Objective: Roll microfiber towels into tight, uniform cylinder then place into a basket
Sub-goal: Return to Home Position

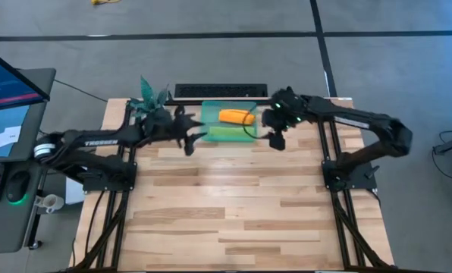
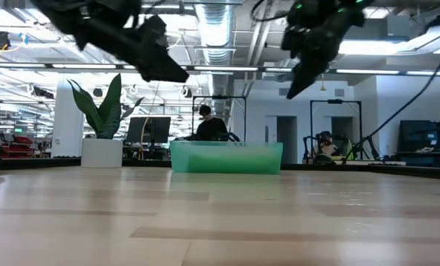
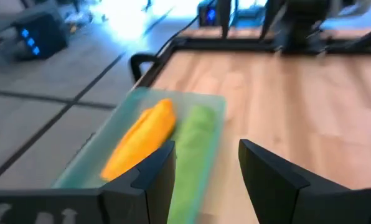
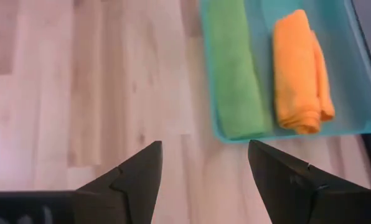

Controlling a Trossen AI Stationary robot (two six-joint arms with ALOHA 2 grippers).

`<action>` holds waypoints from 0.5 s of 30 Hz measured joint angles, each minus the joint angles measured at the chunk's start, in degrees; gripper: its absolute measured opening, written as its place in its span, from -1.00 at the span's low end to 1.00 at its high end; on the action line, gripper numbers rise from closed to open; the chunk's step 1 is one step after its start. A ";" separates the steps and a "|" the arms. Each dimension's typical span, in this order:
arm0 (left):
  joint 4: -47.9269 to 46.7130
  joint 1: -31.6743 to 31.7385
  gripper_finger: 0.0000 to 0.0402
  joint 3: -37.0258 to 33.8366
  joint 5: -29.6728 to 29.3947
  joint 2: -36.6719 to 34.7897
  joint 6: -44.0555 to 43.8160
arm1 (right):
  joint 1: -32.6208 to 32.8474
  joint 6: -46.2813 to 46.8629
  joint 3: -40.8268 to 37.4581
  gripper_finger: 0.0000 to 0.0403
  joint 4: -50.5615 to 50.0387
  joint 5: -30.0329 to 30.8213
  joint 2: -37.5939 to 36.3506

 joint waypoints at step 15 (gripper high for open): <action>10.36 -14.41 -0.16 -21.79 -0.44 -22.88 -8.53 | 9.68 10.84 -22.73 0.29 13.45 0.47 -24.93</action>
